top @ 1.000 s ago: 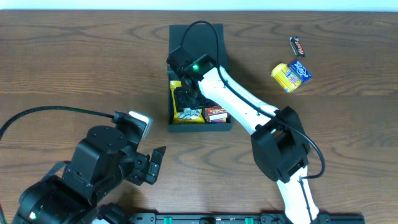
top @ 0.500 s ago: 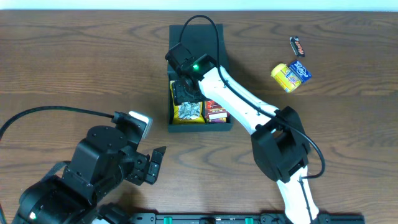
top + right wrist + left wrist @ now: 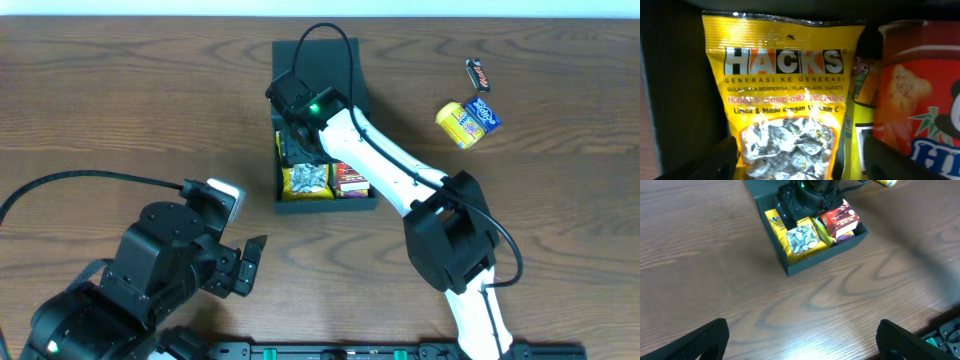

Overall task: Pack container
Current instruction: 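Open the right gripper and withdraw it toward the Mentos bottle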

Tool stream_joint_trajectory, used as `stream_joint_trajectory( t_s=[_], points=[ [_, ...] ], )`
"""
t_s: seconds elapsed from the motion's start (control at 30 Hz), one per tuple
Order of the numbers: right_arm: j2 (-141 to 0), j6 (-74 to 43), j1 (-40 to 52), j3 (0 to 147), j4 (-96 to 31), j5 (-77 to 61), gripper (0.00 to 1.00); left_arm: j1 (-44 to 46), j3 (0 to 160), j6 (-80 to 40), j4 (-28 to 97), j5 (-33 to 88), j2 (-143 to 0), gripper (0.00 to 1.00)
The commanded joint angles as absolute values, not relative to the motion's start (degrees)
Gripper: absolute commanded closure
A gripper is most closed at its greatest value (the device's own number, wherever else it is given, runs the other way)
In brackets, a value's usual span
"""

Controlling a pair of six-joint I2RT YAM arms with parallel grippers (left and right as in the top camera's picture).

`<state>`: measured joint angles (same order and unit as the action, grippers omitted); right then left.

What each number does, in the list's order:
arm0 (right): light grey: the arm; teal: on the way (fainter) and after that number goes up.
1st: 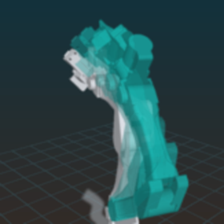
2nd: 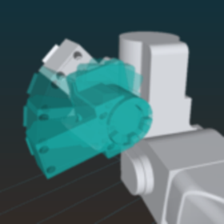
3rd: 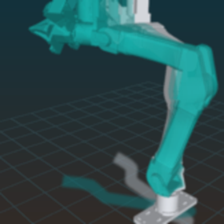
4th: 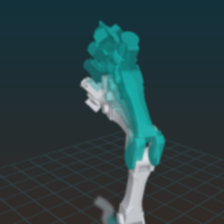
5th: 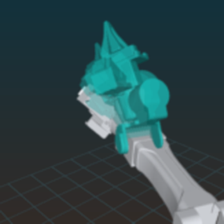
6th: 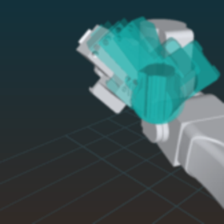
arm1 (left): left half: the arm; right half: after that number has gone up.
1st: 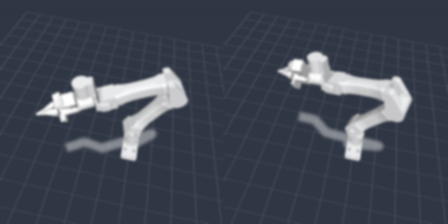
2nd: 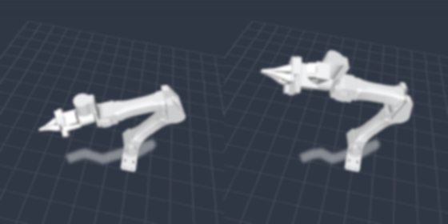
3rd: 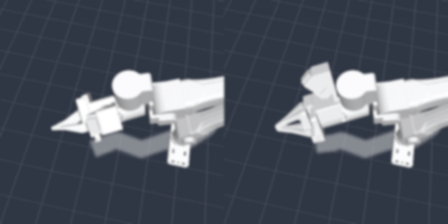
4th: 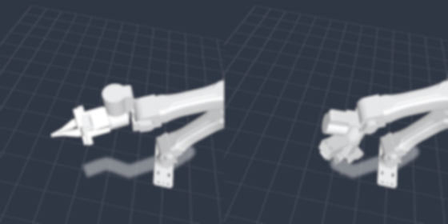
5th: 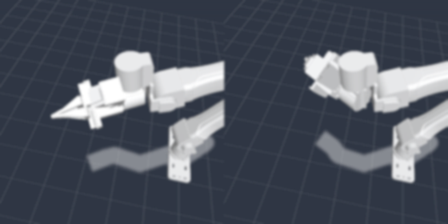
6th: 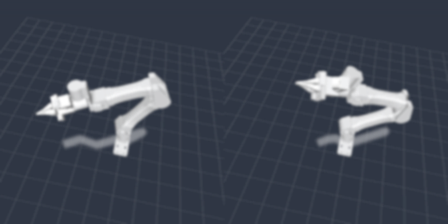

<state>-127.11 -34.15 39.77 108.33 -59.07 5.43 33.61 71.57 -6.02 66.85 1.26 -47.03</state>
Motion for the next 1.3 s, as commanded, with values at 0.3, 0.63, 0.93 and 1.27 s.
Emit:
stream_joint_trajectory(
  t_s=[0.3, 0.63, 0.93, 1.27],
  points=[
    [-120.4, -28.7, 38.5, 112.0, -60.6, -0.9, 0.14, 33.7, 72.3, -6.4, 66.9, 0.9, -46.9, 0.05],
    [-107.2, -16.2, 30.5, 113.4, -58.5, 2.8, 0.08, 33.7, 72.3, -6.4, 66.9, 0.9, -46.9, 0.05],
    [-105.1, -1.1, 14.6, 113.0, -61.9, 6.0, 0.04, 33.7, 72.3, -6.4, 66.9, 0.9, -46.9, 0.05],
    [-105.2, 13.1, -1.8, 104.5, -59.9, 5.0, 0.03, 33.7, 72.3, -6.4, 66.9, 0.9, -46.9, 0.05]
  ],
)
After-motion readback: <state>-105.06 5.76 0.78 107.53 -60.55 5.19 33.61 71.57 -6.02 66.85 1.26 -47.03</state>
